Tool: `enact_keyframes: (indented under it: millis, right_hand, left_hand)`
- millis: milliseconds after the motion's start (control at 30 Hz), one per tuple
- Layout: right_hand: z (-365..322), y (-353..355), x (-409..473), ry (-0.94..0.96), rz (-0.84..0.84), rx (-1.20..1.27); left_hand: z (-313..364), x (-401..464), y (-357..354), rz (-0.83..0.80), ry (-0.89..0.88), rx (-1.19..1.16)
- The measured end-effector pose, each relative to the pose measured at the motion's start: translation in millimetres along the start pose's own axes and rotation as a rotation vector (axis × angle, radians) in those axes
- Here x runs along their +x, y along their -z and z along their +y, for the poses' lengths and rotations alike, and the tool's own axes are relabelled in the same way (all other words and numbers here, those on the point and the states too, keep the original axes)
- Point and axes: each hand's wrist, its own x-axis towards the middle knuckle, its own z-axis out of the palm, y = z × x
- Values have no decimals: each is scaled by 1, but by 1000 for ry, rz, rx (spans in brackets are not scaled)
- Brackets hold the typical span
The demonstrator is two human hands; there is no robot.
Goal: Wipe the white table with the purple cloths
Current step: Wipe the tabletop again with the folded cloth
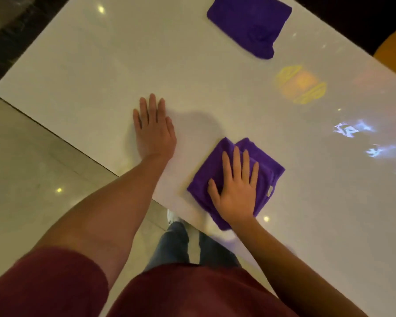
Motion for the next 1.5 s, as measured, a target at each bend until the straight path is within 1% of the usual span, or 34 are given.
enact_keyframes:
  millis: [67, 133, 200, 300, 400, 467, 533, 567, 667, 700, 767, 833, 900, 967, 1067, 1167, 1233, 1267, 1333, 1400, 1500]
  right_hand:
    - [30, -1, -28, 89, -32, -52]
    - [52, 7, -13, 153, -46, -78]
    - [64, 14, 31, 157, -11, -85]
    - [67, 26, 121, 122, 46, -73]
    - [62, 39, 205, 36, 91, -19]
    - [55, 45, 227, 2, 88, 6]
    - [61, 46, 202, 60, 69, -10]
    - [71, 43, 173, 118, 64, -8]
    - [128, 32, 46, 270, 36, 20]
    - [149, 29, 5, 298, -2, 15]
    - [180, 25, -43, 335, -72, -39]
    - [194, 27, -31, 354, -83, -44]
    - [188, 30, 3, 333, -23, -23]
    - [175, 33, 45, 275, 27, 5]
    - [152, 40, 110, 166, 73, 23]
    - [124, 50, 170, 81, 87, -4]
    - [113, 49, 189, 50, 84, -9]
    - [109, 46, 187, 43, 84, -10]
    - [106, 41, 152, 61, 101, -25]
    - [107, 30, 85, 126, 113, -32]
    - [126, 9, -45, 211, 69, -19]
  left_hand:
    - [-1, 0, -2, 11, -8, 13]
    - [-2, -2, -2, 6, -8, 0]
    - [0, -2, -2, 20, -18, -13]
    - [-1, -1, -5, 62, -12, -38]
    - [-1, -1, -9, 95, -6, -25]
    - [1, 0, -8, 103, -4, -17]
    - [8, -5, -6, 109, 28, 17]
    - [12, -9, -7, 135, 81, 13]
    - [39, -29, -4, 270, 317, -120]
    - [56, -39, -5, 284, 344, -131]
    - [94, -66, -14, 230, 288, -100]
    - [128, -87, -27, 140, 237, -58]
    - [143, -94, -36, 99, 243, -7]
    - [143, -92, -38, 99, 271, 19]
    - [141, -90, -41, 100, 261, 46]
    - [141, -90, -43, 111, 265, 31]
    - [139, -91, -45, 124, 269, 23]
    - [139, -91, -44, 129, 269, 25]
    - [138, -93, -42, 128, 258, 19]
    - [139, -93, -38, 152, 262, -9]
    - [133, -94, -38, 199, 297, -90]
